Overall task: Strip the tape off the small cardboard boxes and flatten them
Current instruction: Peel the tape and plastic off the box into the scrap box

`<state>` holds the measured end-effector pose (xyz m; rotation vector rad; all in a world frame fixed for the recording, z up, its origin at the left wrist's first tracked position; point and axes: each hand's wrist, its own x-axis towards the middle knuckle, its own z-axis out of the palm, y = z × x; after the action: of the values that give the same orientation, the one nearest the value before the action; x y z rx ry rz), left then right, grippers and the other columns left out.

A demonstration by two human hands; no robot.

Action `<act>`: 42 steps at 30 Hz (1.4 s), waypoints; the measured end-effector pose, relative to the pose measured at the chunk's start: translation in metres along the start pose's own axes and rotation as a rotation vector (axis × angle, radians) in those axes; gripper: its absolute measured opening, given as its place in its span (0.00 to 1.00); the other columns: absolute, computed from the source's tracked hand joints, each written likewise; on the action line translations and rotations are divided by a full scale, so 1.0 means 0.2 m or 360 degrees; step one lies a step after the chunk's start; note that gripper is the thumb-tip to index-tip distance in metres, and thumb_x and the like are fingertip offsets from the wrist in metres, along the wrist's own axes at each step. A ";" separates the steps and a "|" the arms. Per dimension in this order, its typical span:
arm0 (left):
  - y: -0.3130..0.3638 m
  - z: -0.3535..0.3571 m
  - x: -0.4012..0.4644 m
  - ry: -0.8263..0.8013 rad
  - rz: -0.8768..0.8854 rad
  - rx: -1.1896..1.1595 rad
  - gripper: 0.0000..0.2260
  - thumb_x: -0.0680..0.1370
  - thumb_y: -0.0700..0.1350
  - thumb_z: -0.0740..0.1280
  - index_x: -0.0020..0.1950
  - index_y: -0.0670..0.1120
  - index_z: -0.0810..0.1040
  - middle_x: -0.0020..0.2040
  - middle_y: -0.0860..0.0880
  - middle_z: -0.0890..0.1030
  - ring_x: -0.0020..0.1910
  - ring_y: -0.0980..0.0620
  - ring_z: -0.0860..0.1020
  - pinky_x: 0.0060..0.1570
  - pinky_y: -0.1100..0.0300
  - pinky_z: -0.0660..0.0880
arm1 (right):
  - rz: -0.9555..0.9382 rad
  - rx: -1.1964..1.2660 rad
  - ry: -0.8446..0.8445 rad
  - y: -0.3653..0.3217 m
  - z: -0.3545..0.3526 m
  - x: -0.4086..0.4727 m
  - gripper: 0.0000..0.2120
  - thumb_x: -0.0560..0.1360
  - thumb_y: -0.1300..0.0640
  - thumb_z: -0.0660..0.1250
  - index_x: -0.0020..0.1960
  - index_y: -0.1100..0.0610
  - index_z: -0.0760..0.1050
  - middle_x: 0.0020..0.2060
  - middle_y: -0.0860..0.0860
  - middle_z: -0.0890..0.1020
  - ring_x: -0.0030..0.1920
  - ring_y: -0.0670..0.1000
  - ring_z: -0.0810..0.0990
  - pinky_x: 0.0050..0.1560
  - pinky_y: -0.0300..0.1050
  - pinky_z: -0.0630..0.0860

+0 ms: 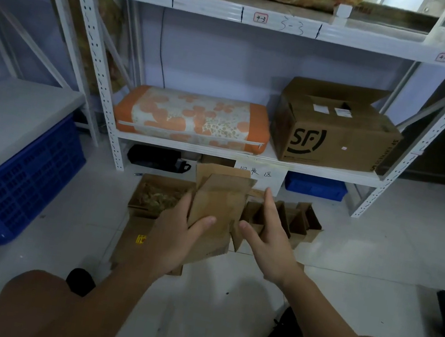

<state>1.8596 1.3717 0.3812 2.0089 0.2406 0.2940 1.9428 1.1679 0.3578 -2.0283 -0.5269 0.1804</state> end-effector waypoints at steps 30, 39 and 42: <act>-0.19 -0.17 0.24 -0.0196 -0.0142 -0.0112 0.38 0.80 0.46 0.73 0.83 0.62 0.54 0.71 0.56 0.65 0.58 0.63 0.73 0.40 0.72 0.77 | 0.0194 0.0259 -0.0218 0.00 -0.01 0.20 0.52 0.68 0.48 0.80 0.81 0.40 0.51 0.63 0.34 0.65 0.61 0.43 0.74 0.48 0.34 0.79; -0.48 -0.13 0.38 -0.0300 -0.0206 0.0278 0.42 0.80 0.51 0.72 0.84 0.59 0.46 0.82 0.52 0.51 0.78 0.51 0.59 0.75 0.52 0.61 | 0.0149 -0.0018 -0.0310 0.14 0.15 0.35 0.56 0.66 0.48 0.82 0.81 0.38 0.48 0.69 0.39 0.62 0.70 0.47 0.65 0.69 0.50 0.71; -0.65 -0.08 0.45 -0.0346 -0.0249 0.0422 0.42 0.81 0.52 0.70 0.84 0.59 0.43 0.84 0.50 0.45 0.81 0.48 0.57 0.76 0.53 0.60 | 0.0192 -0.0189 -0.0375 0.21 0.27 0.45 0.56 0.68 0.49 0.81 0.82 0.42 0.47 0.70 0.39 0.63 0.68 0.42 0.63 0.69 0.46 0.67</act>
<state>1.9354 1.4695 0.2810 2.2482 0.3098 -0.0598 2.0167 1.2327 0.3019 -2.1693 -0.5727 0.4753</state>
